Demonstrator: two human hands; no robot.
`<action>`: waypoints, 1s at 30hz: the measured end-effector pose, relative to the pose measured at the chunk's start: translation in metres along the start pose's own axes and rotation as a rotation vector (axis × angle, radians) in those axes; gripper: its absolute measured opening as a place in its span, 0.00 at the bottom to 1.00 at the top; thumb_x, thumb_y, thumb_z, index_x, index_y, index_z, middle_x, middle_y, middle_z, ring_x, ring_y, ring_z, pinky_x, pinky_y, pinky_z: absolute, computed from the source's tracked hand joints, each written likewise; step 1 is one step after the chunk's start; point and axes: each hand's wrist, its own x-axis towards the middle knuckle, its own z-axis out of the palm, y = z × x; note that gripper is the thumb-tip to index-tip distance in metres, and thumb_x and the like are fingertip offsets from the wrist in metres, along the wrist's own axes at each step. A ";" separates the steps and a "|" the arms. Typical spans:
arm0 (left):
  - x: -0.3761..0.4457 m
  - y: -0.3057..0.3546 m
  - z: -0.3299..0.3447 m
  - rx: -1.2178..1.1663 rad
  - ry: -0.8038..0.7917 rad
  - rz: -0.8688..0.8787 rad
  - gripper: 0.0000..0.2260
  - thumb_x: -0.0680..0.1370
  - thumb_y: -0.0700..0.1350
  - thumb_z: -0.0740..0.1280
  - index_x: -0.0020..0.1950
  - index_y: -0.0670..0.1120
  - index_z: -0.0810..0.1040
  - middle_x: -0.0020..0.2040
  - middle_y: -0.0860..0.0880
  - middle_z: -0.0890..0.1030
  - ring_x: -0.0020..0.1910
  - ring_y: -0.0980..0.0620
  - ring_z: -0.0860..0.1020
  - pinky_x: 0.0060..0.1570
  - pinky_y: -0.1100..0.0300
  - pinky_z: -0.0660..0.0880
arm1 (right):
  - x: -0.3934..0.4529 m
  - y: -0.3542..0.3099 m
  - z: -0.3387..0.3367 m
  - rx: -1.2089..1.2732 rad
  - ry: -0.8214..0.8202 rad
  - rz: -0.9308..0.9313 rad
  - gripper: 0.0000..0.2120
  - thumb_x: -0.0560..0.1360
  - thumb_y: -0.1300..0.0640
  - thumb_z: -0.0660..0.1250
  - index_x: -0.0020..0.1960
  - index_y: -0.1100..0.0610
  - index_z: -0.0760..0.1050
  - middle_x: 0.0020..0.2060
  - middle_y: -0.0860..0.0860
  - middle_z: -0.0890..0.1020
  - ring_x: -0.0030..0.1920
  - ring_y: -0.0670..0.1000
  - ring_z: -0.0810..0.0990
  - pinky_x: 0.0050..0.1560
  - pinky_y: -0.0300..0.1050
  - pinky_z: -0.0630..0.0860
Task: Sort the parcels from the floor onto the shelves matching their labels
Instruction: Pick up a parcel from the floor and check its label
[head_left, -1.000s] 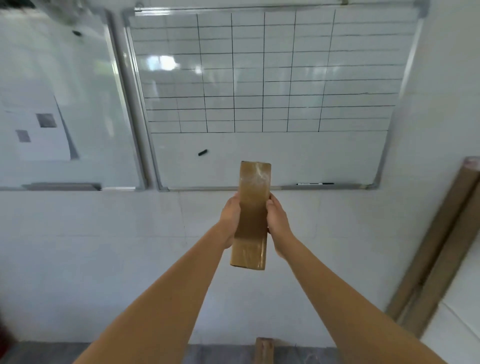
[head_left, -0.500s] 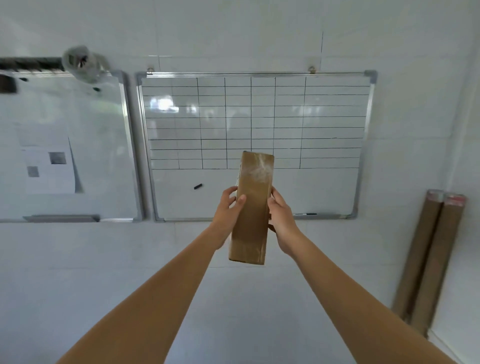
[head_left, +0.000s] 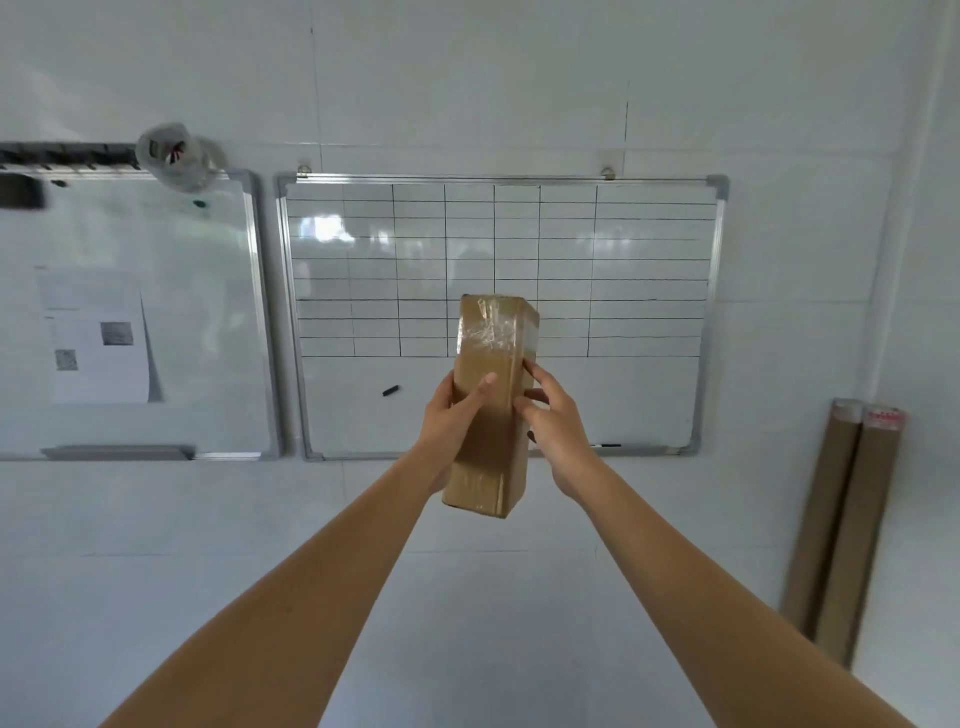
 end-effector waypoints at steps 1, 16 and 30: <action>0.001 0.002 0.001 -0.013 0.001 -0.008 0.26 0.76 0.60 0.70 0.71 0.54 0.71 0.59 0.55 0.80 0.56 0.54 0.78 0.57 0.54 0.73 | 0.000 -0.001 0.000 0.003 0.016 0.004 0.23 0.85 0.58 0.61 0.79 0.47 0.65 0.65 0.51 0.75 0.66 0.54 0.75 0.69 0.53 0.73; 0.004 0.013 0.002 -0.091 0.023 -0.065 0.39 0.66 0.55 0.80 0.71 0.53 0.64 0.62 0.50 0.77 0.60 0.49 0.76 0.64 0.47 0.74 | -0.006 -0.020 0.009 -0.101 0.074 -0.185 0.22 0.78 0.60 0.71 0.71 0.53 0.74 0.63 0.56 0.78 0.58 0.53 0.79 0.52 0.37 0.75; -0.004 0.026 -0.023 -0.152 -0.190 -0.097 0.23 0.76 0.62 0.67 0.70 0.58 0.71 0.63 0.52 0.80 0.62 0.48 0.77 0.58 0.51 0.75 | -0.004 -0.033 -0.017 -0.071 0.134 -0.087 0.27 0.83 0.37 0.56 0.80 0.43 0.61 0.68 0.49 0.75 0.67 0.52 0.74 0.67 0.50 0.69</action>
